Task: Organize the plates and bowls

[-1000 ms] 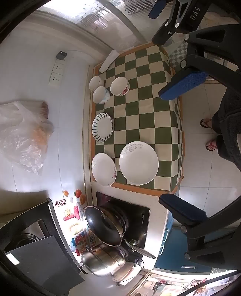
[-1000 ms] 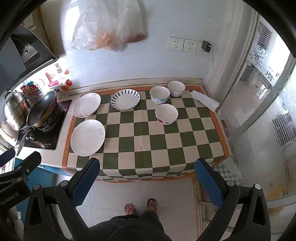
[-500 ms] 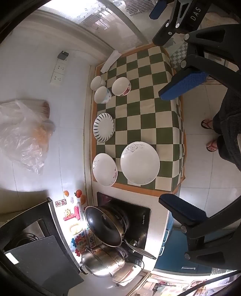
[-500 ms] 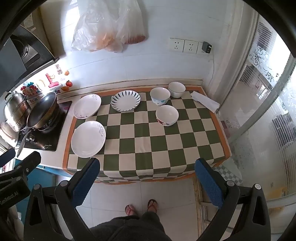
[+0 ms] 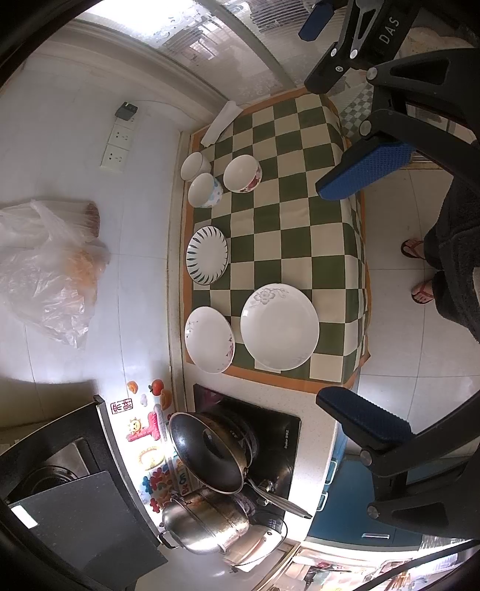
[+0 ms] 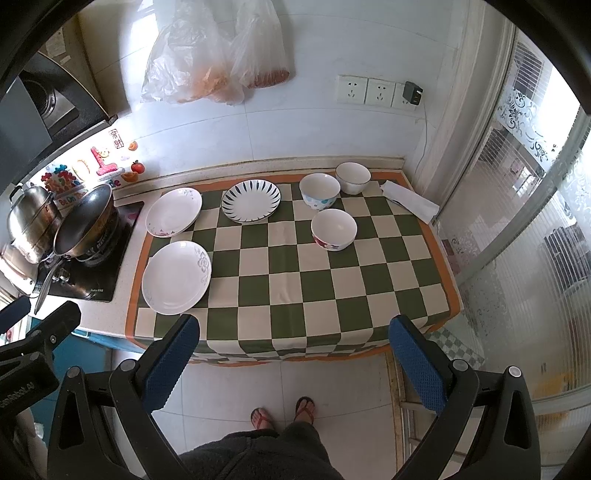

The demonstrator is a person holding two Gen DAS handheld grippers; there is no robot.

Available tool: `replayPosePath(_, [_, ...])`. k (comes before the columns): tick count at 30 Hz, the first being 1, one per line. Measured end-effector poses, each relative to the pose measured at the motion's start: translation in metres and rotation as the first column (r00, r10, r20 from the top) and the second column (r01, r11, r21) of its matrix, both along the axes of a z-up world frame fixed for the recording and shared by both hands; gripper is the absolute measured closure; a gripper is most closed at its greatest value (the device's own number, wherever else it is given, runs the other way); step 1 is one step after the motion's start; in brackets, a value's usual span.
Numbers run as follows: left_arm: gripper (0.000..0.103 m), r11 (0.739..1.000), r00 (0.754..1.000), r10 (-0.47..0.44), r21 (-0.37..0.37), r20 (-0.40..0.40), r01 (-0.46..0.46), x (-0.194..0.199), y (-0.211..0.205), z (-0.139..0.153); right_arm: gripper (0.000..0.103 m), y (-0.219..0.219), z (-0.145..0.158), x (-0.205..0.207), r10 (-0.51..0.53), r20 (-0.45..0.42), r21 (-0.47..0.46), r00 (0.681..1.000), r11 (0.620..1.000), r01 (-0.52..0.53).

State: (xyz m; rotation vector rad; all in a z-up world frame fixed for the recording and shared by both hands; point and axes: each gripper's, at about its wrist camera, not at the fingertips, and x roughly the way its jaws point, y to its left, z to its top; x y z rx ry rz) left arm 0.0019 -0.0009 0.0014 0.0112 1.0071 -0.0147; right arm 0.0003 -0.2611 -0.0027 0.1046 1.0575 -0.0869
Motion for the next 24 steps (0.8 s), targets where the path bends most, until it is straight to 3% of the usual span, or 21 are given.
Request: replayPosePath(24, [0.0, 1.0, 1.0, 0.003, -0.001, 0.001, -0.003, 0.0014, 0.002, 0.0004, 0.0, -0.0011, -0.0012, 0.0023, 0.0, 0.002, 0.004, 1.0, 1.0, 0.0])
